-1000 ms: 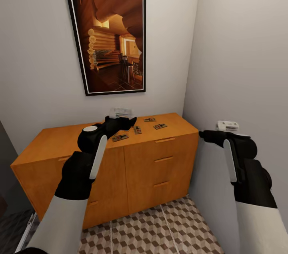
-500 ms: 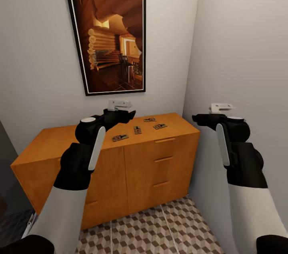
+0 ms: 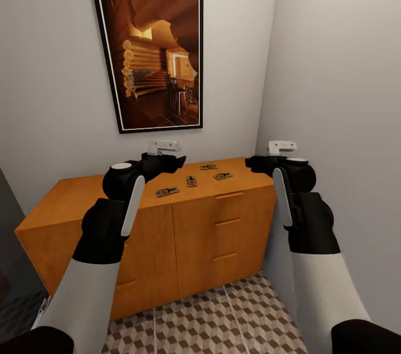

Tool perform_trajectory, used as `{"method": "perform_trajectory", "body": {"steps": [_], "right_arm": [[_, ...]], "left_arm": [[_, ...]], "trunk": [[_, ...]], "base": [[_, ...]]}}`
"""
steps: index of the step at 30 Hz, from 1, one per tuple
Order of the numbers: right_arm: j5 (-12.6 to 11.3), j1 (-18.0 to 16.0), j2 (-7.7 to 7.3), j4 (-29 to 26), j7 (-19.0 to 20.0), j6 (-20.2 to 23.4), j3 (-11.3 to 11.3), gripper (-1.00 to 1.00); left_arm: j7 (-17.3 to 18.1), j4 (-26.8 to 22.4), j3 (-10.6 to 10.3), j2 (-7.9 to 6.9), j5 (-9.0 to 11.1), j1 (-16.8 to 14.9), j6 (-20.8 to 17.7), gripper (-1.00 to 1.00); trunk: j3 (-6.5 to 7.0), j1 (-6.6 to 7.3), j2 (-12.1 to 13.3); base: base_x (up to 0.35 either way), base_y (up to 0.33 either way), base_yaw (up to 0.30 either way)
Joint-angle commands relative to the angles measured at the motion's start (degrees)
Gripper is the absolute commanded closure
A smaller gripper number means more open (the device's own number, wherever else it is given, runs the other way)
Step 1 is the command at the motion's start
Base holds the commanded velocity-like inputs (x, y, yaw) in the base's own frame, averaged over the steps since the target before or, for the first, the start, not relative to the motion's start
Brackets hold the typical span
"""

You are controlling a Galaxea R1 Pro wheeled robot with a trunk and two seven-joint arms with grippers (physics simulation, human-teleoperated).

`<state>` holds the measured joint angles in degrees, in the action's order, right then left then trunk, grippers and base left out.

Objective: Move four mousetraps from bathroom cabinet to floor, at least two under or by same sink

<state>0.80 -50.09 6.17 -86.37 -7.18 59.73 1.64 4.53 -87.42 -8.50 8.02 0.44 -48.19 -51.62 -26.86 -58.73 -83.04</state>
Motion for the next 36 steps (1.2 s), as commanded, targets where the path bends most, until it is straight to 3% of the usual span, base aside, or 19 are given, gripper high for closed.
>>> {"method": "perform_trajectory", "body": {"steps": [1,13,36], "right_arm": [[0.1,-0.1,0.01,0.0,-0.2,0.3,0.1,-1.0],[0.2,-0.2,1.41,3.2,-1.6,0.3,0.4,-1.0],[0.1,-0.2,1.41,4.6,-1.7,0.3,0.4,-1.0]], "left_arm": [[0.2,0.0,0.0,0.02,0.0,0.0,-0.3,-1.0],[0.0,0.0,-0.1,-0.02,-0.1,-0.1,-0.5,-1.0],[0.0,0.3,-0.1,0.0,0.0,-0.1,-0.3,-1.0]], "trunk": [[-0.07,0.0,0.0],[-0.07,0.0,0.0],[-0.07,0.0,0.0]], "base": [[0.0,0.0,0.0],[0.079,0.018,0.0],[0.304,0.014,0.0]]}}
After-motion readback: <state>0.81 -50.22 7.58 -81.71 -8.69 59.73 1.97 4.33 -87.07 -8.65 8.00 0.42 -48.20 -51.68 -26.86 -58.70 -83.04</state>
